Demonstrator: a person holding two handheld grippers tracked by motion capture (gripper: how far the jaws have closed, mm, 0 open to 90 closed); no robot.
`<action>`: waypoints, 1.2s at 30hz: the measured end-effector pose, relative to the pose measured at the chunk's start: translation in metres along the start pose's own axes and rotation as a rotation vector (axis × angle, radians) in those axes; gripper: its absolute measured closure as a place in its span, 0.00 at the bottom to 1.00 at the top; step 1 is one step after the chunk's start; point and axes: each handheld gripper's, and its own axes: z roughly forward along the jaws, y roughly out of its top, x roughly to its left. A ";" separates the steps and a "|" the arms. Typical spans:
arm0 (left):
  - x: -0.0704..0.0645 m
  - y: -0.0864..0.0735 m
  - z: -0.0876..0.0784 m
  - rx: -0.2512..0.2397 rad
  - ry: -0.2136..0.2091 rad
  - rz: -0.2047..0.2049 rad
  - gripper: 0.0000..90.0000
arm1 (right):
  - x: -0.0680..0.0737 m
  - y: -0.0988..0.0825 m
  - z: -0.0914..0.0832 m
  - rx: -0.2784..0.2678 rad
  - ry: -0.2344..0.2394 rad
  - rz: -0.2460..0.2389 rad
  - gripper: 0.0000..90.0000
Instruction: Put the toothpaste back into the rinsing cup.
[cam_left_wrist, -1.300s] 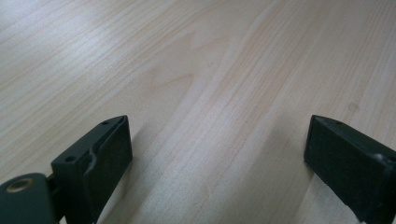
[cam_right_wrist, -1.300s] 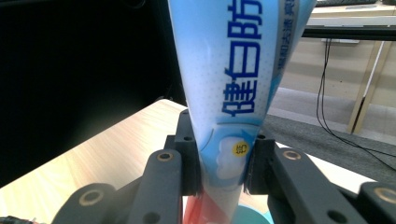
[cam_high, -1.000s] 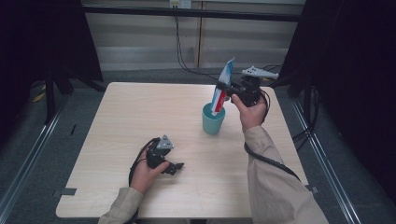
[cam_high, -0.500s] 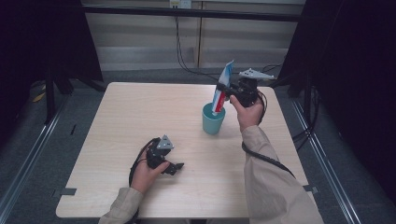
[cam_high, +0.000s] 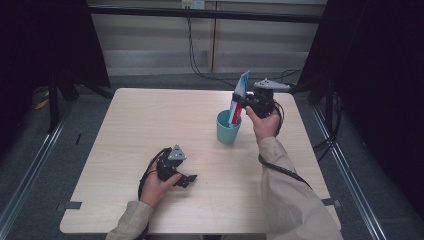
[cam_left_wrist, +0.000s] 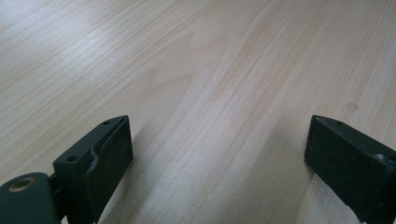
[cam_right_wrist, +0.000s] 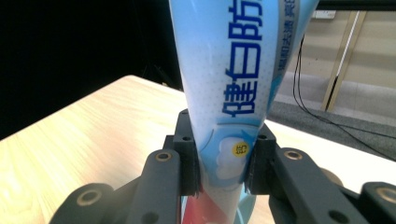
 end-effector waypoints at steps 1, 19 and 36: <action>0.000 0.000 0.000 -0.001 0.000 0.000 0.08 | 0.000 -0.002 0.001 0.002 0.002 -0.001 0.79; 0.000 0.000 0.000 -0.001 -0.002 -0.001 0.08 | 0.005 -0.031 0.014 0.067 -0.004 -0.006 0.78; 0.000 0.000 0.000 -0.003 0.001 -0.002 0.08 | 0.006 -0.039 0.021 0.080 -0.001 0.010 0.75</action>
